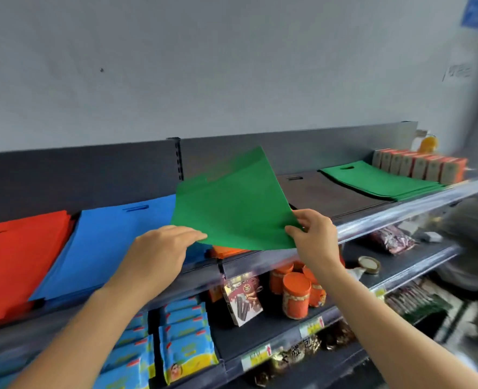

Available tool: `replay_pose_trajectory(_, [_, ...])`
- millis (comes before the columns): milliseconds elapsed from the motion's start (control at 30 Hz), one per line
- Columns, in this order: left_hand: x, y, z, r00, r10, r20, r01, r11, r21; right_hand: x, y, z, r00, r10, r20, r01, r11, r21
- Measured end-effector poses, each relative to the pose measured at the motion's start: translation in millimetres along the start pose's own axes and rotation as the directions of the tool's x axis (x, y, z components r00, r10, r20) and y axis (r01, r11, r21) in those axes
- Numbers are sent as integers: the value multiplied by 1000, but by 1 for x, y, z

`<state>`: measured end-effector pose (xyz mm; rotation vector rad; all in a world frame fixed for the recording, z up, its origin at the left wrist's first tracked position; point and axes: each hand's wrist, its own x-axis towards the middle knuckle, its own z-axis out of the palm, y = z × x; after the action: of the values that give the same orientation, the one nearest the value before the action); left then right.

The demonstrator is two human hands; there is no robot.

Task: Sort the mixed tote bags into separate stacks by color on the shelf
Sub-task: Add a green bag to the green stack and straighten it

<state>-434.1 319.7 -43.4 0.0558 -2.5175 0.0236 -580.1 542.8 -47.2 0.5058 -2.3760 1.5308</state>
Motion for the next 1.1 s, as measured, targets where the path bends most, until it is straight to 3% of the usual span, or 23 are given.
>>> replay_pose_trajectory(267, [117, 74, 65, 984, 176, -8, -176, 980, -88, 77, 77, -71, 987, 50, -155, -56, 998, -35])
replay_pose_trajectory(433, [206, 109, 119, 958, 261, 115, -243, 958, -153, 144, 117, -106, 971, 91, -222, -109, 991, -72])
replay_pose_trajectory(633, [284, 164, 142, 926, 342, 161, -330, 939, -96, 212, 172, -146, 949, 129, -287, -154, 986, -65])
replay_pose_trajectory(833, [338, 219, 182, 897, 370, 242, -359, 929, -87, 274, 228, -189, 945, 149, -290, -181, 980, -85])
replay_pose_trajectory(1100, [395, 309, 245, 911, 255, 324, -237, 967, -95, 374, 304, -250, 975, 136, -178, -155, 983, -98])
